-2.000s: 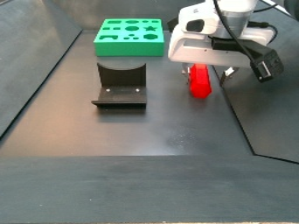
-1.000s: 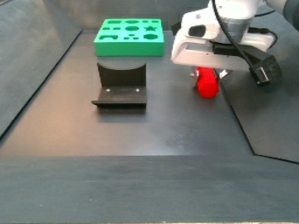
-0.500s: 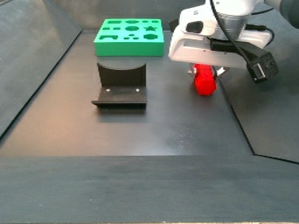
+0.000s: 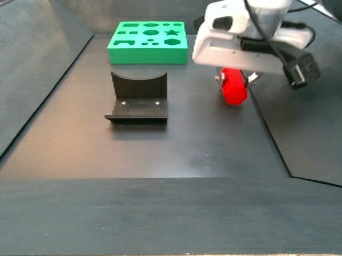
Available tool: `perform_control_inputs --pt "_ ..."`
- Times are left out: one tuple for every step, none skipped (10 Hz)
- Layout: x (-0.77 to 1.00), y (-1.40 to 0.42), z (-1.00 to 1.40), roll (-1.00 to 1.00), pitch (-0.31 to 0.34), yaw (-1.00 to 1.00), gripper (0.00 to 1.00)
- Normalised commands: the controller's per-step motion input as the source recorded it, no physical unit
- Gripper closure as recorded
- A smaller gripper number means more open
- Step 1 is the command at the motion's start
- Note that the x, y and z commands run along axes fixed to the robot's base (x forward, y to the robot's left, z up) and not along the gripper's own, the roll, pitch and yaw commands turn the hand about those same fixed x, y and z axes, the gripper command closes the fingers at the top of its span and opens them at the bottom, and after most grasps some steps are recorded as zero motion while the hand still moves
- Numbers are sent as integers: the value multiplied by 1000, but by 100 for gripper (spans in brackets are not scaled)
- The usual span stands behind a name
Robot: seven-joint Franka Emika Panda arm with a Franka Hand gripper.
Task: Pick up the hexagon object. Move up. Place the hexagon object on the fixture. Regrasp the hexagon object. Move to above the board. Insert the hexagon object.
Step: Move up, then place the hexagon object on the fixture.
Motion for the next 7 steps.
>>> perform_control_inputs --pt "-17 2 643 -53 26 4 100" --pt "-18 -1 536 -84 31 11 100" --pt "-23 1 433 -113 27 14 100" --pt "-34 -3 306 -149 19 14 100" --pt "-36 -6 223 -173 14 13 100" --pt "0 0 1000 0 0 0 100" --pt "4 0 1000 -23 -4 -11 100"
